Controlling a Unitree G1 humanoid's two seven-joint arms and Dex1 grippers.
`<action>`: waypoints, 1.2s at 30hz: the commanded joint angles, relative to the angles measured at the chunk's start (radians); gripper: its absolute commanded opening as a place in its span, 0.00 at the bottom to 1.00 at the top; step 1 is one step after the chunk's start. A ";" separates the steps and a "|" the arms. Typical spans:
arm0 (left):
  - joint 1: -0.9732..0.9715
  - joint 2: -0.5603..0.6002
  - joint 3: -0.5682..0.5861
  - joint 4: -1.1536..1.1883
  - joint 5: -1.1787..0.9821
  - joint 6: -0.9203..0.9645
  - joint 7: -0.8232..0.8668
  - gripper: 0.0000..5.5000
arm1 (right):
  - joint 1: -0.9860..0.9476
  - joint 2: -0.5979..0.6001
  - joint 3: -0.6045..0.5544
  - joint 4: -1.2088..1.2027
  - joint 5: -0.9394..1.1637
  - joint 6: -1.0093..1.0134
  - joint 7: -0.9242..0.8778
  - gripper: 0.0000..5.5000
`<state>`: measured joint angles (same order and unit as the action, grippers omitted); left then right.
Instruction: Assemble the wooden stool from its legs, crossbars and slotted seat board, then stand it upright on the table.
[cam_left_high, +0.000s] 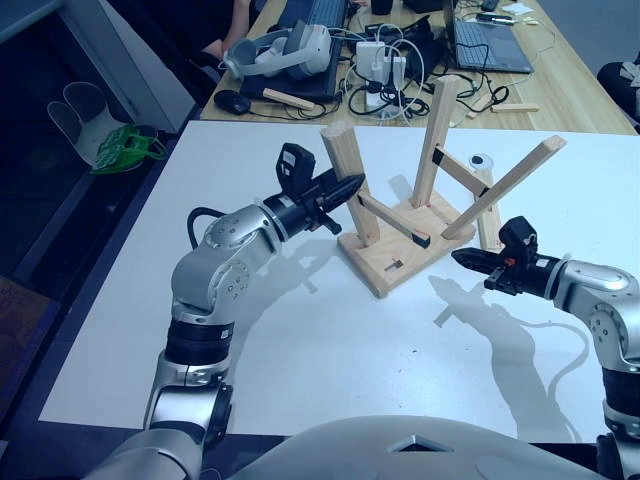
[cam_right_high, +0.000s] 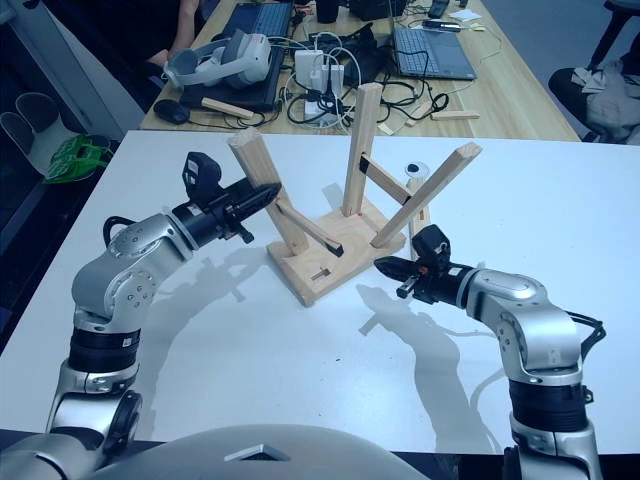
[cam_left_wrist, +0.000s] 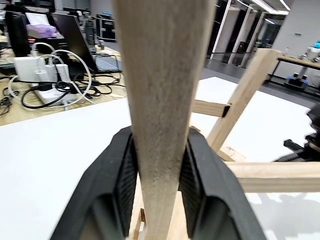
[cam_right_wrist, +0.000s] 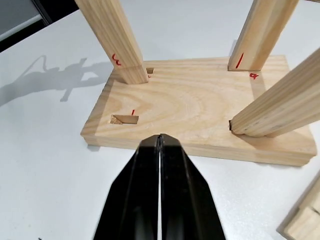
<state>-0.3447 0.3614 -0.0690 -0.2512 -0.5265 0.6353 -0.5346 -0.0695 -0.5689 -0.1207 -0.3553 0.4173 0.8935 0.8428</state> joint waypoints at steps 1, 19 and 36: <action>-0.017 0.029 -0.038 0.042 0.068 -0.027 -0.023 0.19 | -0.049 0.017 -0.032 0.002 0.058 0.022 -0.037 0.00; -0.105 0.030 -0.057 0.254 0.183 -0.270 -0.187 0.19 | -0.052 -0.002 -0.009 0.008 0.124 0.002 -0.089 0.00; -0.125 0.064 -0.062 0.251 0.157 -0.218 -0.357 0.19 | -0.044 0.002 0.005 0.020 0.126 -0.023 -0.102 0.00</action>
<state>-0.4776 0.4098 -0.1213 0.0209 -0.3546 0.3845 -0.8649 -0.1099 -0.5599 -0.1189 -0.3391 0.5360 0.8812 0.7503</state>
